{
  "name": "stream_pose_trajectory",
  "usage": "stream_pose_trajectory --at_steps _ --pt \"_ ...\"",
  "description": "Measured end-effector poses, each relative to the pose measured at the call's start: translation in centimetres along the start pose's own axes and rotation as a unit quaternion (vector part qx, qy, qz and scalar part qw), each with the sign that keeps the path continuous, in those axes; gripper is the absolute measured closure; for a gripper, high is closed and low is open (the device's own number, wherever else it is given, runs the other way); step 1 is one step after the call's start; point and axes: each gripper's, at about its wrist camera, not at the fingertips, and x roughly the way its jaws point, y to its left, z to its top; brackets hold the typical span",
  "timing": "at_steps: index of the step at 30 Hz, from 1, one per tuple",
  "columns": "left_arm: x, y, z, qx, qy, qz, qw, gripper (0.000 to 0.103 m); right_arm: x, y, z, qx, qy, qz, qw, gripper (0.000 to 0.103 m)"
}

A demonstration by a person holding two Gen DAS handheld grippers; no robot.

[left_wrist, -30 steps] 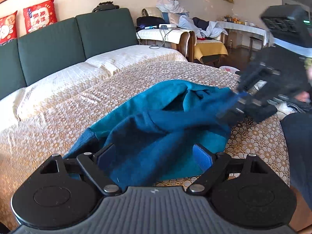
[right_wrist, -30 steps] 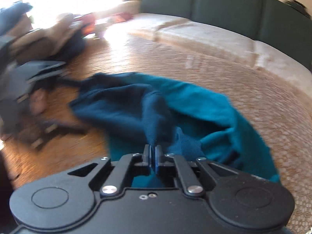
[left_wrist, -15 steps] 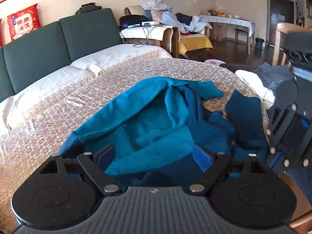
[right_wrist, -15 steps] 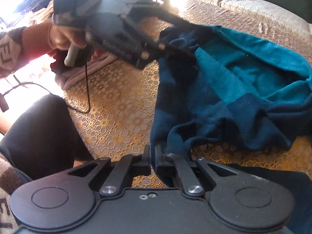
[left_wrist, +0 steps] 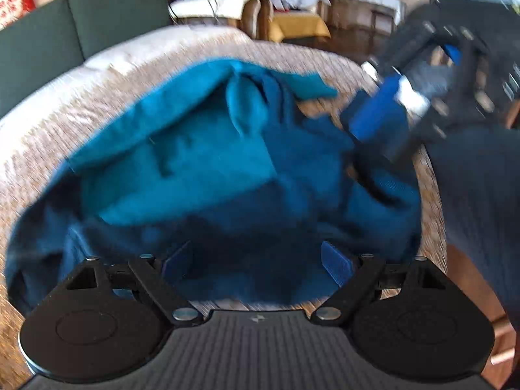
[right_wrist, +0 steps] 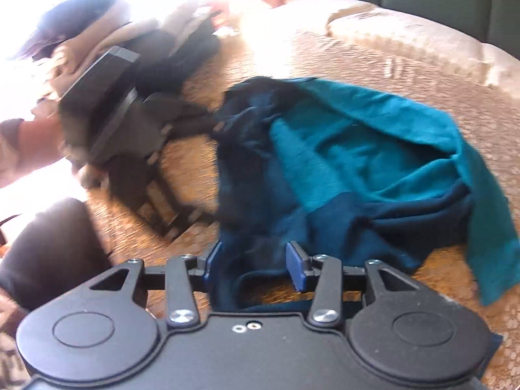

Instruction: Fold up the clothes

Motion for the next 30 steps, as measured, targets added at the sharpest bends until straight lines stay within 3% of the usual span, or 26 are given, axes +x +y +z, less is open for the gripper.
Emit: stream_pose_trajectory --at_steps 3,7,11,13,16,21,26,27,30 --pt "0.5 -0.8 -1.2 0.002 0.02 -0.006 0.9998 0.016 0.7 -0.6 0.1 0.01 0.002 -0.002 1.0 0.0" --pt "0.4 -0.9 -1.9 -0.009 0.018 -0.004 0.9998 0.016 3.4 0.2 -0.7 0.012 0.059 0.036 0.998 0.0" --pt "-0.1 -1.1 -2.1 -0.005 0.008 -0.003 1.0 0.017 5.3 1.1 -1.4 0.008 0.086 0.028 0.996 0.0" --pt "-0.5 -1.1 -2.1 0.001 0.009 -0.011 0.9999 0.035 5.5 1.2 -1.6 0.02 0.084 0.039 0.995 0.0" --pt "-1.4 -0.9 -2.6 0.003 0.017 -0.026 0.9995 0.051 5.4 2.4 -2.4 0.0 0.091 0.077 0.993 0.0" --pt "-4.0 -1.4 -4.5 0.007 0.037 -0.061 0.9974 0.062 5.8 5.1 -3.4 -0.048 0.116 0.123 0.984 0.0" --pt "-5.8 -1.4 -5.7 -0.008 0.046 -0.059 0.9971 0.062 6.6 6.3 -4.0 -0.063 0.138 0.144 0.978 0.0" --pt "-6.0 -1.4 -5.5 -0.011 0.046 -0.057 0.9972 0.058 6.8 6.0 -4.0 -0.056 0.141 0.141 0.978 0.0" --pt "-6.6 -1.2 -4.8 -0.02 0.047 -0.05 0.9974 0.03 6.5 5.5 -3.4 -0.048 0.136 0.123 0.982 0.0"
